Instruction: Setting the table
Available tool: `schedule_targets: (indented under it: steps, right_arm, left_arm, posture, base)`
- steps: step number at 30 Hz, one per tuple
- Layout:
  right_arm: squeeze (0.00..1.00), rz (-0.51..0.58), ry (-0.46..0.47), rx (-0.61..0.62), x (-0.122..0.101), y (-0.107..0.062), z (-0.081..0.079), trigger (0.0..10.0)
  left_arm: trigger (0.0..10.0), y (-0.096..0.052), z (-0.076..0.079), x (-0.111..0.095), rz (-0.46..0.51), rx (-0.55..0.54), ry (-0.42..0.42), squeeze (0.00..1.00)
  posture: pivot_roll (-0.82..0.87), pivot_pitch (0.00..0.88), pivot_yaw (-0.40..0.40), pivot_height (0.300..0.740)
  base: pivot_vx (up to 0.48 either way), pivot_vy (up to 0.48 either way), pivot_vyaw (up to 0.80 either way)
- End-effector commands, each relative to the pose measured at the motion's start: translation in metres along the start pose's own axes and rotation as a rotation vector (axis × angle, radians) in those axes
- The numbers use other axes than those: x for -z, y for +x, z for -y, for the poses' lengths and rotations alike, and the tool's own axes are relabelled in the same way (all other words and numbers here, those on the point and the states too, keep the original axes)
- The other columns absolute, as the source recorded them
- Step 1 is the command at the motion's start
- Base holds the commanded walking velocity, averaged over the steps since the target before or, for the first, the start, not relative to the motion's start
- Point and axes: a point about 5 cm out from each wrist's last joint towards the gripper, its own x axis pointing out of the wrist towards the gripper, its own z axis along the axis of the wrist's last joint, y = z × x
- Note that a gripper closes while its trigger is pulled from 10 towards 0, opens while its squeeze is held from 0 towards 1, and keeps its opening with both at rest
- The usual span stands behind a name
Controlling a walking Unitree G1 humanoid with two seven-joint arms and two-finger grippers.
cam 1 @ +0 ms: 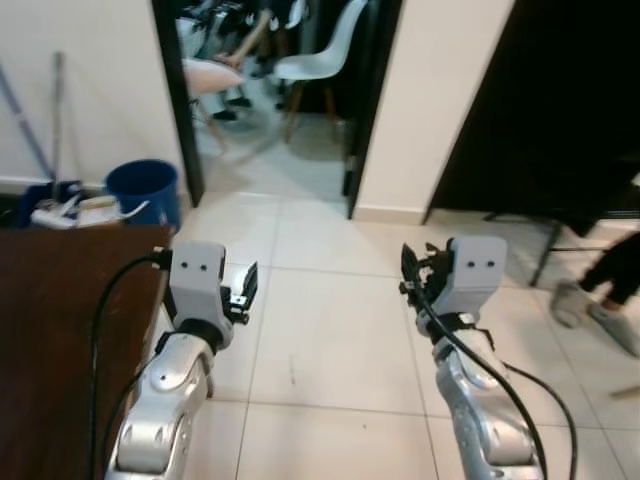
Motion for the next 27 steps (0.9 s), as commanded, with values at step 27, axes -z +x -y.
schedule_targets:
  steps: [27]
  right_arm:
    - [0.0, -0.015, 0.005, 0.005, 0.0036, -0.0018, 0.0007, 10.0]
  left_arm:
    - [10.0, -0.0013, -0.0021, 0.0069, -0.026, -0.013, -0.008, 0.0]
  posture:
    - [-0.04, 0.029, 0.042, 0.74]
  base:
    - [0.0, 0.0, -0.8]
